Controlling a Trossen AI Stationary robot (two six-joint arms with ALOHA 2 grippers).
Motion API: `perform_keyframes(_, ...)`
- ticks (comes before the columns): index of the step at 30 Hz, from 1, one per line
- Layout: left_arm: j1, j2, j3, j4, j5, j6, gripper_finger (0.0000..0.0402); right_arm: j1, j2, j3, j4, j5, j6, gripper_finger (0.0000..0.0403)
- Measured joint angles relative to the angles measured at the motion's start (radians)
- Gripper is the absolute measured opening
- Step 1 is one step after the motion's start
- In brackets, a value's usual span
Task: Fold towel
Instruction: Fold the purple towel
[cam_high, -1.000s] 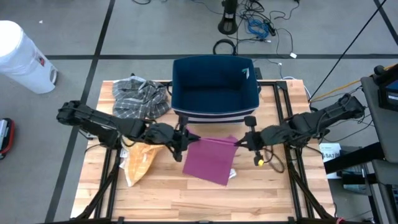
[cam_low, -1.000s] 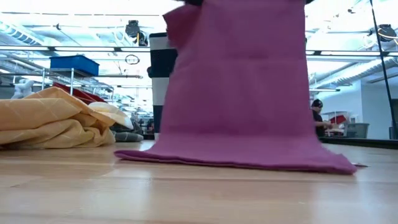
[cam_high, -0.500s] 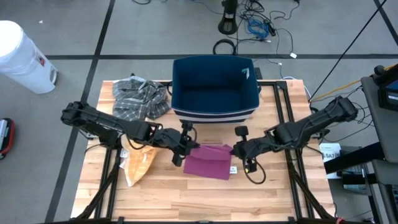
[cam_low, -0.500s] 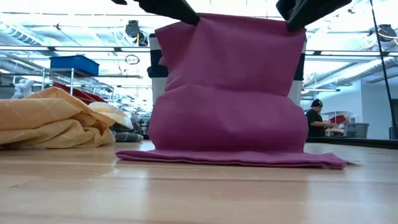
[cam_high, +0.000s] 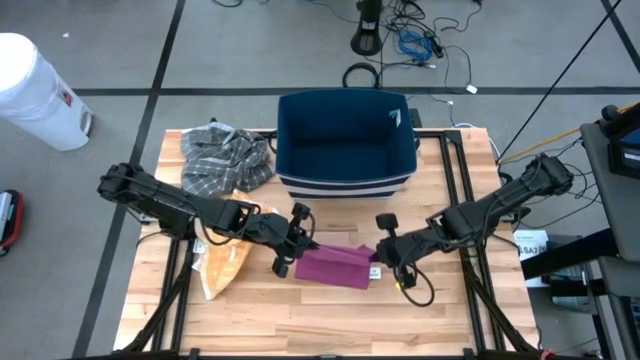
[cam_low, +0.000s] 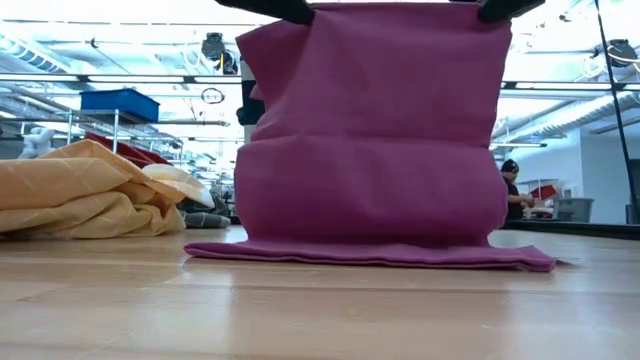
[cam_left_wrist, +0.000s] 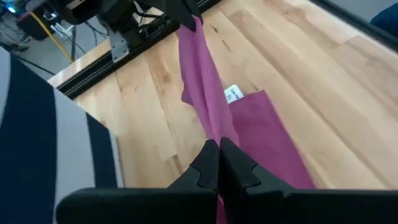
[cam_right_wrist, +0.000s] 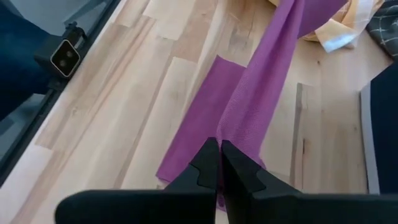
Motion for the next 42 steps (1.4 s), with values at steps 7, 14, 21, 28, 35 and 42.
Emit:
perform_keyframes(7,0.0,0.043,0.0,-0.007,0.047,-0.052,0.0001,0.01,0.0,0.001,-0.005,-0.007,0.036,0.0)
perform_keyframes(14,0.0,0.116,0.0,-0.018,0.047,-0.072,0.0001,0.009,0.049,0.001,-0.01,-0.03,0.067,0.0)
perform_keyframes(21,0.0,0.122,0.0,-0.02,0.04,-0.072,0.0001,0.008,0.125,0.001,-0.008,-0.03,0.058,0.0)
perform_keyframes(28,0.0,0.122,0.0,-0.02,0.042,-0.072,0.0001,0.008,0.133,0.001,-0.005,-0.029,0.051,0.0)
perform_keyframes(35,0.0,0.122,0.0,-0.017,0.038,-0.046,0.0001,0.022,0.133,0.001,0.002,-0.026,0.046,0.0)
perform_keyframes(42,-0.023,0.099,0.0,0.031,-0.106,0.037,0.0001,0.035,0.071,0.001,0.028,-0.028,0.004,0.0)
